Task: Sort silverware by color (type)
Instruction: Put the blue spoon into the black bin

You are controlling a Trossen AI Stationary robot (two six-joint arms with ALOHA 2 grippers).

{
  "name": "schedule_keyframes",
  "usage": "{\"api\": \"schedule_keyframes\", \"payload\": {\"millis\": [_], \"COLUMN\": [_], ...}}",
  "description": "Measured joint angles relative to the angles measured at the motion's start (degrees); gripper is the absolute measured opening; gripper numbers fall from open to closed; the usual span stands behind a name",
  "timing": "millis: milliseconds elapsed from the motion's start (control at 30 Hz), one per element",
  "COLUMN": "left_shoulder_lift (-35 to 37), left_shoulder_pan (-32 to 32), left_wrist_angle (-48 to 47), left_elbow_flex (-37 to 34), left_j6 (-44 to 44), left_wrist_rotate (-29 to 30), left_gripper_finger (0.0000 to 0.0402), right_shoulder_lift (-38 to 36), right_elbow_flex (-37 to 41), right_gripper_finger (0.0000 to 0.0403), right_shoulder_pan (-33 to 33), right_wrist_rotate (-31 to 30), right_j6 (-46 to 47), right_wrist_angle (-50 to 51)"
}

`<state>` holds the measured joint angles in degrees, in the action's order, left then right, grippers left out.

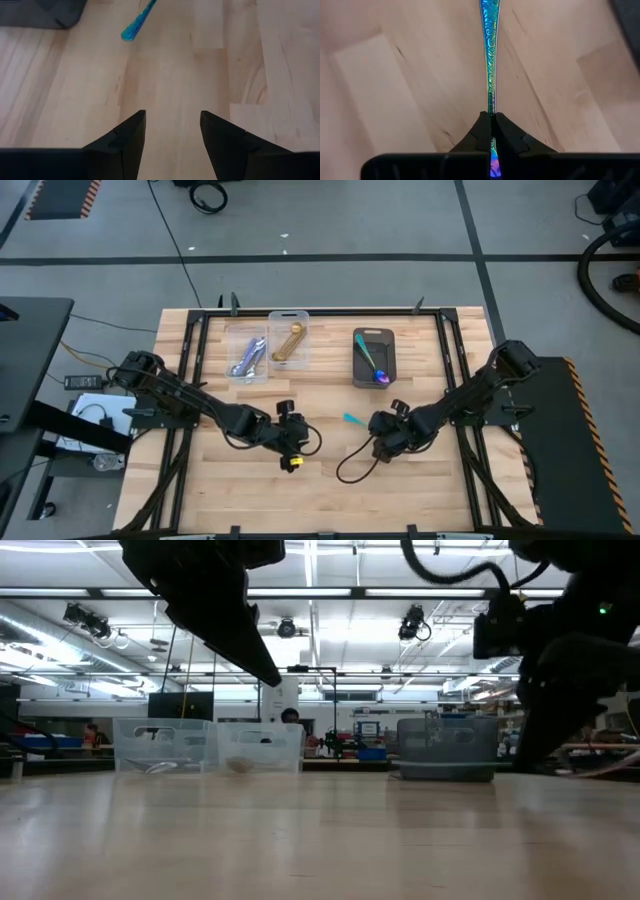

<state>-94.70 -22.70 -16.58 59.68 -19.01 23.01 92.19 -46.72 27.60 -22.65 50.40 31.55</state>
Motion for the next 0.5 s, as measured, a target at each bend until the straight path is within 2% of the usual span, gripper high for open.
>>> {"api": "schedule_keyframes", "payload": {"millis": [267,500], "left_shoulder_lift": [0.0,0.0], "left_shoulder_pan": [0.4,0.4], "left_wrist_angle": [0.0,0.0], "left_elbow_flex": [0.0,0.0], "left_j6": [0.1,0.2], "left_wrist_rotate": [0.0,0.0], "left_gripper_finger": [0.0196,0.0196], "right_shoulder_lift": [-6.4,-13.1], "right_elbow_flex": [-0.1,-0.1], "right_gripper_finger": [0.0012,0.0012], "right_shoulder_pan": [-0.6,-4.4], "right_wrist_rotate": [-3.4,-7.4], "right_j6": [-3.8,-8.3], "right_wrist_angle": [0.8,1.1]}}
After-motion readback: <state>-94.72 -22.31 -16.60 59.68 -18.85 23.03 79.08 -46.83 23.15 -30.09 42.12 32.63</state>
